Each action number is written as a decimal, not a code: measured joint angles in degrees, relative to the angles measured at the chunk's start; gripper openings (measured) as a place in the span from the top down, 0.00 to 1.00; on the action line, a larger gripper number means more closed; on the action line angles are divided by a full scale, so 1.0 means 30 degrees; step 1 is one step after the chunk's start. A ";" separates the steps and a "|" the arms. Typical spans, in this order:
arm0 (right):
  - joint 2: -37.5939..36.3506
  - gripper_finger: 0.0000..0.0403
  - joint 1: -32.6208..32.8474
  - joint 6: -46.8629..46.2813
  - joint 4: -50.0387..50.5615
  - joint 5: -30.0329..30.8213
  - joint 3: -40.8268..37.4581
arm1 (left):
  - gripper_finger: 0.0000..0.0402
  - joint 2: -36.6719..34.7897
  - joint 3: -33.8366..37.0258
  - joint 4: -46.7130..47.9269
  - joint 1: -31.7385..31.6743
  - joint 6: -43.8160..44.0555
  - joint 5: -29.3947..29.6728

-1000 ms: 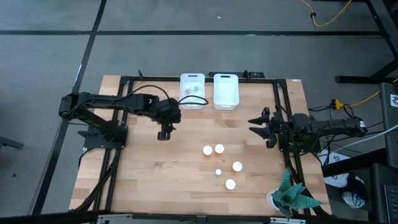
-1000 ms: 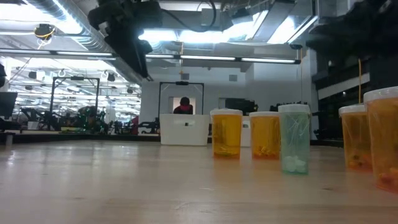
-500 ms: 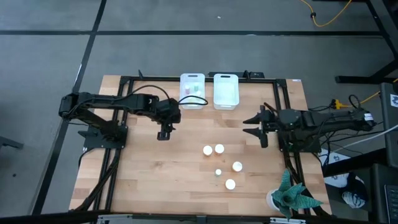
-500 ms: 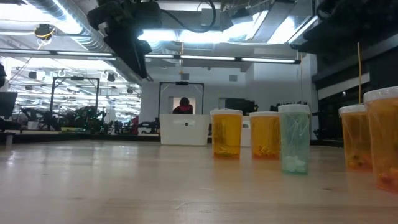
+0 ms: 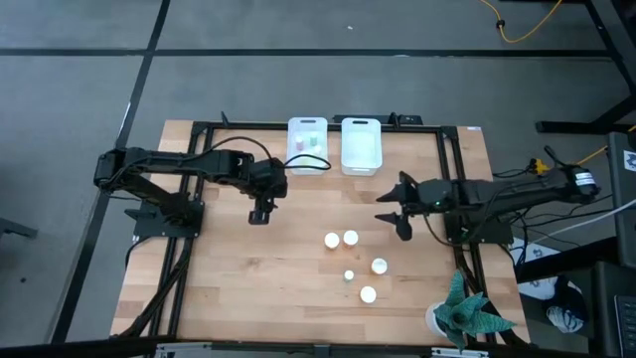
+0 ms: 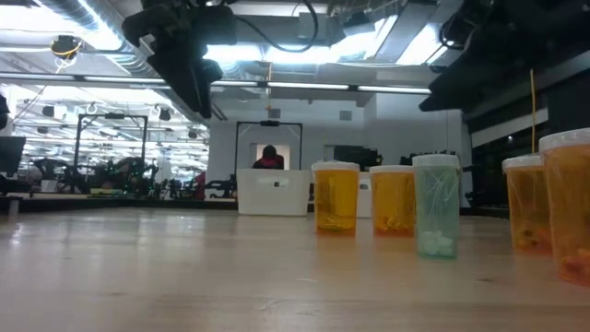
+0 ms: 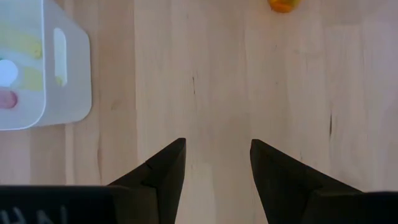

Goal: Pick and place medicine bottles into bin by pill shape (circle, oval)
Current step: Put the orange capsule bottle into the white right bin

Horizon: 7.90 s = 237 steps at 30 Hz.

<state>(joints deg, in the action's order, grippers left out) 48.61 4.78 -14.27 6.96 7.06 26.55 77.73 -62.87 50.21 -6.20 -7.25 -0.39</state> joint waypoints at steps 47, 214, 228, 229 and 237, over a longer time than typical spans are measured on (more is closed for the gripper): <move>1.6630 0.37 0.0976 0.2897 0.6209 -0.4238 1.1030 | 0.57 0.0000 0.0000 -0.0077 -0.0015 -0.0267 0.0410; 1.7395 0.32 0.0095 0.6632 -0.3106 -0.6399 0.8342 | 0.57 0.0000 0.0007 -0.1338 0.0095 -0.0201 0.0396; 1.7708 0.38 0.0095 0.6312 -0.3601 -0.5900 0.8342 | 0.57 0.0000 0.0007 -0.1389 0.0095 -0.0240 0.0395; 1.7708 0.40 0.0095 0.6312 -0.3633 -0.5894 0.8342 | 0.57 -0.0002 0.0007 -0.1389 0.0095 -0.0240 0.0398; 1.7570 0.56 -0.0116 0.5576 -0.3985 -0.5616 0.8342 | 0.57 0.0000 0.0007 -0.1396 0.0095 -0.0240 0.0395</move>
<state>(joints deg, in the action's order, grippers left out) 101.32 4.43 2.46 -4.99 -9.78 51.57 77.73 -62.85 46.02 -5.91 -7.97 0.80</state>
